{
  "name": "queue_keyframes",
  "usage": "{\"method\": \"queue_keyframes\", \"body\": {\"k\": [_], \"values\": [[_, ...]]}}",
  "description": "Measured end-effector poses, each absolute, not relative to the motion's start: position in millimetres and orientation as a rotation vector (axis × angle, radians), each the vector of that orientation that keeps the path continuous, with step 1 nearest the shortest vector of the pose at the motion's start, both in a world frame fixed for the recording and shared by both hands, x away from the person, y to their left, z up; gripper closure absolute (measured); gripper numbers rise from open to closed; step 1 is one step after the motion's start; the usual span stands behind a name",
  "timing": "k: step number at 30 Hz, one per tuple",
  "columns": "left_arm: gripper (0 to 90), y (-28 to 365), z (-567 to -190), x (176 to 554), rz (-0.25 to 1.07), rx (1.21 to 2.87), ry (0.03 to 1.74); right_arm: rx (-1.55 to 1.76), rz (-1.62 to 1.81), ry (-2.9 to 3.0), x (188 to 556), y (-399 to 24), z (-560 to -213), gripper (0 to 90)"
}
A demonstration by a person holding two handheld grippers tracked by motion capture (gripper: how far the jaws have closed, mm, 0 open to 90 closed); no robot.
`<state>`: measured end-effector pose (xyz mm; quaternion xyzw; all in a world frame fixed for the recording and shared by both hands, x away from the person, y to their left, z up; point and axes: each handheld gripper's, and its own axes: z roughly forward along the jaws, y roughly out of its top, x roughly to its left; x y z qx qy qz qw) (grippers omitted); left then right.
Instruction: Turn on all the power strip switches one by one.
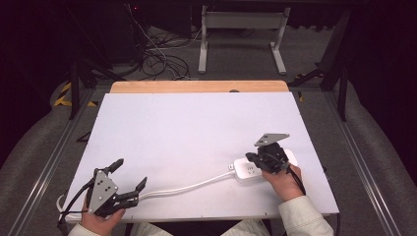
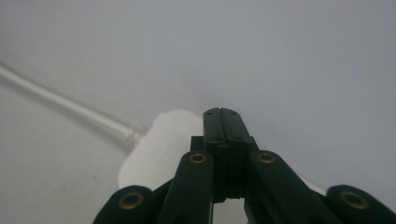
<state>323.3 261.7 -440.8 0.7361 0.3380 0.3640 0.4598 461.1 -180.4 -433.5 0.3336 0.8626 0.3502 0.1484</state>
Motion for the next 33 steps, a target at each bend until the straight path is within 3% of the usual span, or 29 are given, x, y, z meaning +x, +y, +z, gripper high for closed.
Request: {"method": "queue_keyframes", "body": {"k": [9, 33], "values": [[14.8, 262, -441, 323, 0.898, 1.815, 0.831, 0.865, 1.138, 2.363, 446, -186, -412, 90.0], [14.8, 262, -441, 324, 0.898, 1.816, 0.833, 1.031, 0.984, 2.346, 461, -206, -426, 90.0]]}}
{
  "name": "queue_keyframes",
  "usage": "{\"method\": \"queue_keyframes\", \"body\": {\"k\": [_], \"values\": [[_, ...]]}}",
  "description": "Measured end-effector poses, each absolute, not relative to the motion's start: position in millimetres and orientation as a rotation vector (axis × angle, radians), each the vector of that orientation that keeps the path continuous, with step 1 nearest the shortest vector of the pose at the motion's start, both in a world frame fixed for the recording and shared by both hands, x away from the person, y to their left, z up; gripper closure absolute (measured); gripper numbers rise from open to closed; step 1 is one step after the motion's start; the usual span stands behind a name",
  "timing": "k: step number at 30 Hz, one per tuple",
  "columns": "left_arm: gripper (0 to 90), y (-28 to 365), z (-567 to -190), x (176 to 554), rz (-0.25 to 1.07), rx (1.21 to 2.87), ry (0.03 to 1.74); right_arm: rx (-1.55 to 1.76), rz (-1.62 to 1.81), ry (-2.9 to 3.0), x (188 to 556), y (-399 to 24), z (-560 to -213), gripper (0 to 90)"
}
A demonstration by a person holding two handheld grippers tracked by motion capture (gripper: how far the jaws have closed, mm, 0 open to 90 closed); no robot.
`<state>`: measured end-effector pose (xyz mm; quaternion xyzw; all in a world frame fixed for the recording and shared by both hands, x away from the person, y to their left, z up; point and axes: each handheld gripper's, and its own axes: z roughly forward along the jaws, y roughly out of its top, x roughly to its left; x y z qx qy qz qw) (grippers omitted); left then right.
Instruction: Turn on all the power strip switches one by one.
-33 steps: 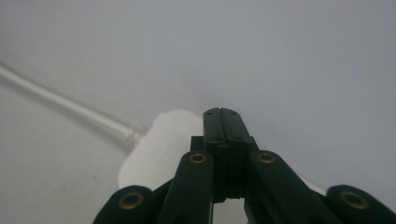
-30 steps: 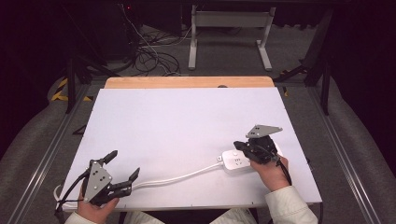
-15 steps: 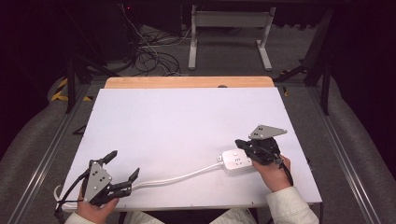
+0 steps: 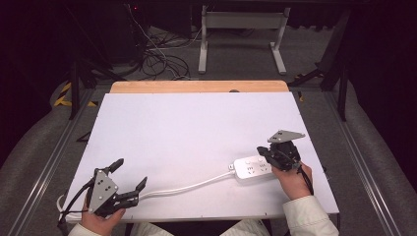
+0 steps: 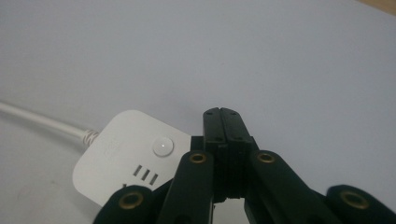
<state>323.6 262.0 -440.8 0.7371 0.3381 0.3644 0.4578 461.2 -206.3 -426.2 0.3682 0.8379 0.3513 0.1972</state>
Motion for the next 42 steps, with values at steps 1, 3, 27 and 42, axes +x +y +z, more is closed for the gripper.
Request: {"method": "queue_keyframes", "body": {"k": [1, 3, 27, 42], "values": [[14.8, 262, -441, 324, 0.898, 1.816, 0.833, 1.037, 0.975, 2.348, 462, -207, -428, 90.0], [14.8, 262, -441, 323, 0.897, 1.814, 0.835, 1.047, 0.952, 2.358, 464, -207, -431, 90.0], [15.1, 262, -441, 324, 0.906, 1.828, 0.826, 1.136, 0.86, 2.448, 472, -208, -447, 90.0], [15.2, 261, -442, 323, 0.901, 1.827, 0.83, 1.111, 0.806, 2.446, 471, -203, -448, 90.0]]}}
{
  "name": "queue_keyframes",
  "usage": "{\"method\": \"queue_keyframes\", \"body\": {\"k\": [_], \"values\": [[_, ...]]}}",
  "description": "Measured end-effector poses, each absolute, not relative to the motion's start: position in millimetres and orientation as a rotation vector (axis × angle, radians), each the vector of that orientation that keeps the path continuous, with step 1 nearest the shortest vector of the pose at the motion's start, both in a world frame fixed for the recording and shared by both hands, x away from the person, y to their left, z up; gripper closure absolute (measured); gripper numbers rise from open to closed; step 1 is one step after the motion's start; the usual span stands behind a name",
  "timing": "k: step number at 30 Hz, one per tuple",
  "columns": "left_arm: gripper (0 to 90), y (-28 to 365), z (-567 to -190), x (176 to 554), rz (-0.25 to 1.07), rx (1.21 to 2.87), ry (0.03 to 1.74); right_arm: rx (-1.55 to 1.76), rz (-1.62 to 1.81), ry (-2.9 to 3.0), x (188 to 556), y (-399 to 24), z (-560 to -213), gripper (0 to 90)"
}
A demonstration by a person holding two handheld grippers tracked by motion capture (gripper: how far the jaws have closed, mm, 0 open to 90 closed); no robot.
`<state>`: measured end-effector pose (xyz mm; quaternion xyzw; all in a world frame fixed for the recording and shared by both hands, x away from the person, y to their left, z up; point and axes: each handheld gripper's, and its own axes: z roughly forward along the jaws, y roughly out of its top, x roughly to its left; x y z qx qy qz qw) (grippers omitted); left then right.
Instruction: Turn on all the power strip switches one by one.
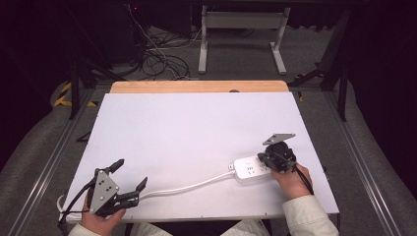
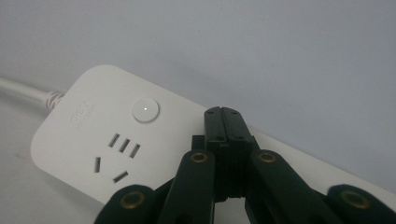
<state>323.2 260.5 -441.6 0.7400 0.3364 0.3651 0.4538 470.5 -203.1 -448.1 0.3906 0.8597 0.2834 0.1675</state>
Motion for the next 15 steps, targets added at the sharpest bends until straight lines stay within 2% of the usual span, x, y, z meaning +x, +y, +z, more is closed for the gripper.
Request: {"method": "queue_keyframes", "body": {"k": [11, 15], "values": [[15.2, 261, -441, 323, 0.91, 1.83, 0.827, 1.085, 0.81, 2.435, 469, -202, -448, 90.0], [15.2, 262, -441, 324, 0.906, 1.826, 0.829, 1.073, 0.959, 2.367, 463, -210, -434, 90.0]]}}
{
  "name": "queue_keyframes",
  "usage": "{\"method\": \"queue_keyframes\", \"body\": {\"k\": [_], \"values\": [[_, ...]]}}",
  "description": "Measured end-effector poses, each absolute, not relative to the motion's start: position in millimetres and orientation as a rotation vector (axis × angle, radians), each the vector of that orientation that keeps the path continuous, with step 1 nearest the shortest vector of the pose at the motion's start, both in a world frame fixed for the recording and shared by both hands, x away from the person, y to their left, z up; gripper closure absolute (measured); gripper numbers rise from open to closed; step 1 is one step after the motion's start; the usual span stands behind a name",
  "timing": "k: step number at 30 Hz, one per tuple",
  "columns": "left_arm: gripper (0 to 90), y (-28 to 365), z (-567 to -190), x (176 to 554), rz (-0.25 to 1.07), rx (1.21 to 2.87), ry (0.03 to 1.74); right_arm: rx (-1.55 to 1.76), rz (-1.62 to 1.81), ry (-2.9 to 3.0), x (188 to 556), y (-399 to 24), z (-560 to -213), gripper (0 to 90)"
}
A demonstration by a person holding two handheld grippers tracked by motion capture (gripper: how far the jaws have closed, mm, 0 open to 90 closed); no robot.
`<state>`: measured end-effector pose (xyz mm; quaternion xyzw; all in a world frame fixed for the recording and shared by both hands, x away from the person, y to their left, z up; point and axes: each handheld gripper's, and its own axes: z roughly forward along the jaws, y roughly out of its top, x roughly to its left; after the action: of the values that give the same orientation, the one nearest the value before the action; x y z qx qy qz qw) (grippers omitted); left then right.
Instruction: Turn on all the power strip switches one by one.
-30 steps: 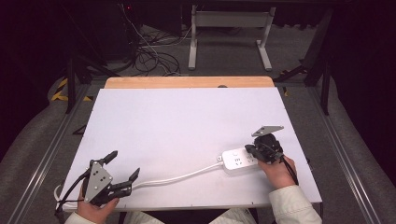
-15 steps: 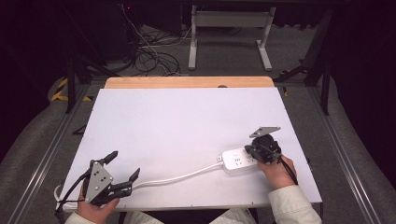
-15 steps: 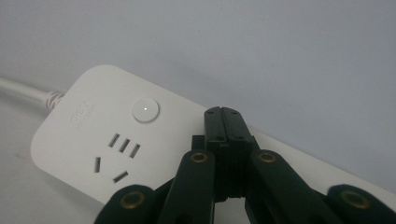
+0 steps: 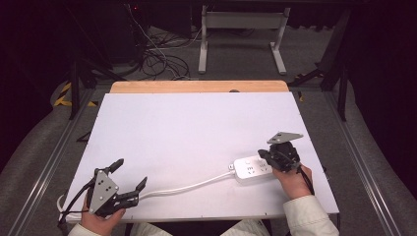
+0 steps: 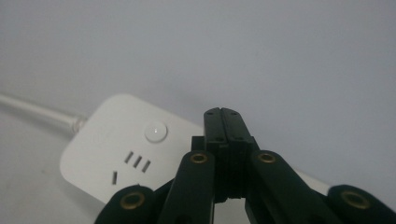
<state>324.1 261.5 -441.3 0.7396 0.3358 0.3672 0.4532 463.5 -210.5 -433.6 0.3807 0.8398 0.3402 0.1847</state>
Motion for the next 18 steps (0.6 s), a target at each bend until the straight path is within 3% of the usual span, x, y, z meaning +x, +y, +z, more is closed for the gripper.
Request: {"method": "queue_keyframes", "body": {"k": [4, 18], "values": [[15.1, 261, -441, 324, 0.902, 1.827, 0.832, 1.038, 1.028, 2.301, 457, -214, -419, 90.0], [15.1, 262, -441, 324, 0.912, 1.829, 0.825, 1.016, 1.056, 2.278, 453, -218, -414, 90.0]]}}
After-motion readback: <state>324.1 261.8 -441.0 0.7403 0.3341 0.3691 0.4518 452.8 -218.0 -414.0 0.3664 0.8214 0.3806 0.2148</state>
